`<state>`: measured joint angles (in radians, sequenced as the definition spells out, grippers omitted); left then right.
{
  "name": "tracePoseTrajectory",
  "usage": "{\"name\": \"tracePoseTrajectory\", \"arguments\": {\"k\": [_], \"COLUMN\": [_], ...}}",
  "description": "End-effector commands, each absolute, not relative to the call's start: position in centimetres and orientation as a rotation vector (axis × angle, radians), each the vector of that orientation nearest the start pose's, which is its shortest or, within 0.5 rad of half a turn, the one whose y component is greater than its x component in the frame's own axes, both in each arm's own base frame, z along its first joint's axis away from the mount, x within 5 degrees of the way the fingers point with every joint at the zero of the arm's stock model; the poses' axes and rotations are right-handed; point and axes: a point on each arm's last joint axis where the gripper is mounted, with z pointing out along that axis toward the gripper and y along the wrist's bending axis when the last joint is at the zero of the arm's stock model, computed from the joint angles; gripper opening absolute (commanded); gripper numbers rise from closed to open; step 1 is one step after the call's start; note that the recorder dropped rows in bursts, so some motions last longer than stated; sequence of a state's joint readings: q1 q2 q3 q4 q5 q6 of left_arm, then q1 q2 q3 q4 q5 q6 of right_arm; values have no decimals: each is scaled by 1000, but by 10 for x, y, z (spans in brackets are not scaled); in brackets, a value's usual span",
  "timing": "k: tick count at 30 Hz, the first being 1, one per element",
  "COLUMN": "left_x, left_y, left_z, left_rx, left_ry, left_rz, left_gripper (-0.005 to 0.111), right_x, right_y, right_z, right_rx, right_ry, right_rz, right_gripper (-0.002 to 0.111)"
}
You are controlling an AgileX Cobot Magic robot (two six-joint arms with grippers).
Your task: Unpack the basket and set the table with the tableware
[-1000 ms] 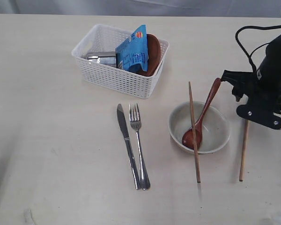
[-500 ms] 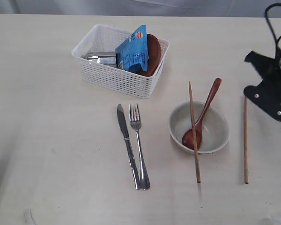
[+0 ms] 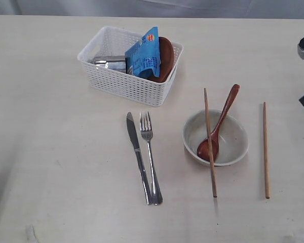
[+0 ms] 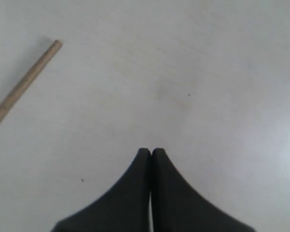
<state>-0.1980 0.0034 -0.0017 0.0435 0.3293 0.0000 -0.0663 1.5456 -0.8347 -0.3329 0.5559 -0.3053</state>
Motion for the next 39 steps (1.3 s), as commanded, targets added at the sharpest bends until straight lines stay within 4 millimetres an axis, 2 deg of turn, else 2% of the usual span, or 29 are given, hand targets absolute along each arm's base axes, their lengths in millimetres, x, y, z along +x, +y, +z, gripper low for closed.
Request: {"name": "tracePoseTrajectory", "arguments": {"k": [1, 4, 10, 14, 19, 24, 27, 28, 33, 36, 39], "left_x": [53, 53, 53, 53, 53, 53, 53, 53, 53, 53, 53], "left_y": [-9, -9, -9, -9, -9, -9, -9, -9, -9, -9, -9], "left_z": [184, 184, 184, 184, 184, 184, 184, 184, 184, 184, 184], "left_rx": [207, 207, 207, 207, 207, 207, 207, 207, 207, 207, 207], "left_ry": [1799, 1799, 1799, 1799, 1799, 1799, 1799, 1799, 1799, 1799, 1799], "left_rz": [-93, -93, -93, -93, -93, -93, -93, -93, -93, -93, -93], "left_gripper": [0, 0, 0, 0, 0, 0, 0, 0, 0, 0, 0], "right_x": [281, 281, 283, 272, 272, 267, 268, 269, 263, 265, 272], "right_y": [-33, -33, -32, -22, -16, -8, -8, -8, -7, -6, -6], "right_z": [195, 195, 196, 191, 184, 164, 152, 148, 132, 129, 134], "right_rx": [-174, -30, 8, 306, 403, 336, 127, 112, 148, 261, 274], "right_ry": [2735, 2733, 2714, 2832, 2864, 3015, 3073, 3085, 3230, 3232, 3206], "right_rz": [-280, -247, -217, -21, 84, 118, 114, 113, 133, 140, 150], "right_gripper": [0, 0, 0, 0, 0, 0, 0, 0, 0, 0, 0]}}
